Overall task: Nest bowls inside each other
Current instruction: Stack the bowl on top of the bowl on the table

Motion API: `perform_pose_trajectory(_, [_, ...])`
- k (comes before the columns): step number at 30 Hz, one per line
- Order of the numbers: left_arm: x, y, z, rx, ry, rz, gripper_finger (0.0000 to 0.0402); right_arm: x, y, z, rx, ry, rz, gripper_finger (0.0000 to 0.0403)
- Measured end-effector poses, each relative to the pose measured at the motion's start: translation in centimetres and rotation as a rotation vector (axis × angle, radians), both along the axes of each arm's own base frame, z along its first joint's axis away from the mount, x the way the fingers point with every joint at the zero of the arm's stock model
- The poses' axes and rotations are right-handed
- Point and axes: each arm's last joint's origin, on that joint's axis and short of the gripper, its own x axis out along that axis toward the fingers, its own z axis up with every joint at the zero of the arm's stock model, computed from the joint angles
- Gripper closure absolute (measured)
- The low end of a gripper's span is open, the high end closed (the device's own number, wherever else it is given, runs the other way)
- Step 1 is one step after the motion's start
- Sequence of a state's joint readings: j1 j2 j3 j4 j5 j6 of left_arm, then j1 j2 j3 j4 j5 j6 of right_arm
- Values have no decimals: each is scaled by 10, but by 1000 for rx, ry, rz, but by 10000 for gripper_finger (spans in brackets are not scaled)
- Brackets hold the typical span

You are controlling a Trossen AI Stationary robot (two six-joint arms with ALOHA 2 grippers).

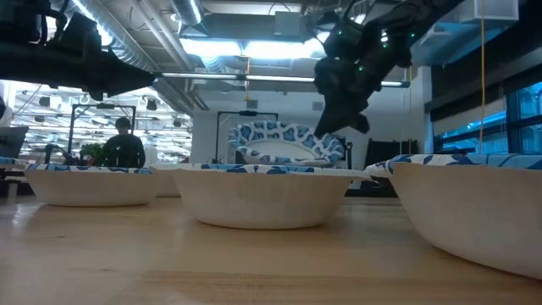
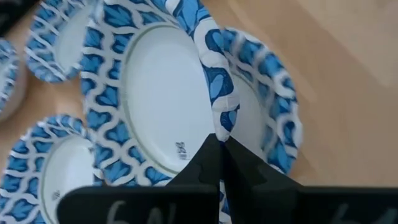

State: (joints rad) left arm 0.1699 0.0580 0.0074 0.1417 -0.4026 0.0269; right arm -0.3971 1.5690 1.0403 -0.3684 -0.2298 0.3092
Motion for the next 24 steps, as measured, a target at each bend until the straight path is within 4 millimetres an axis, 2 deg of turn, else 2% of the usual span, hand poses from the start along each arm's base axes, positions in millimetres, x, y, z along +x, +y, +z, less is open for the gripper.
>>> perform_pose_trajectory(7, [0, 0, 0, 0, 0, 0, 278, -5, -2, -7, -2, 83, -33, 394])
perform_pose_trajectory(10, [0, 0, 0, 0, 0, 0, 278, -5, -1, -7, 4, 85, -33, 382])
perform_pose_trajectory(18, [0, 0, 0, 1, 1, 0, 278, -6, -1, -7, 9, 88, -15, 327])
perform_pose_trajectory(24, [0, 0, 0, 1, 0, 0, 278, -6, -1, -7, -3, 89, 0, 259])
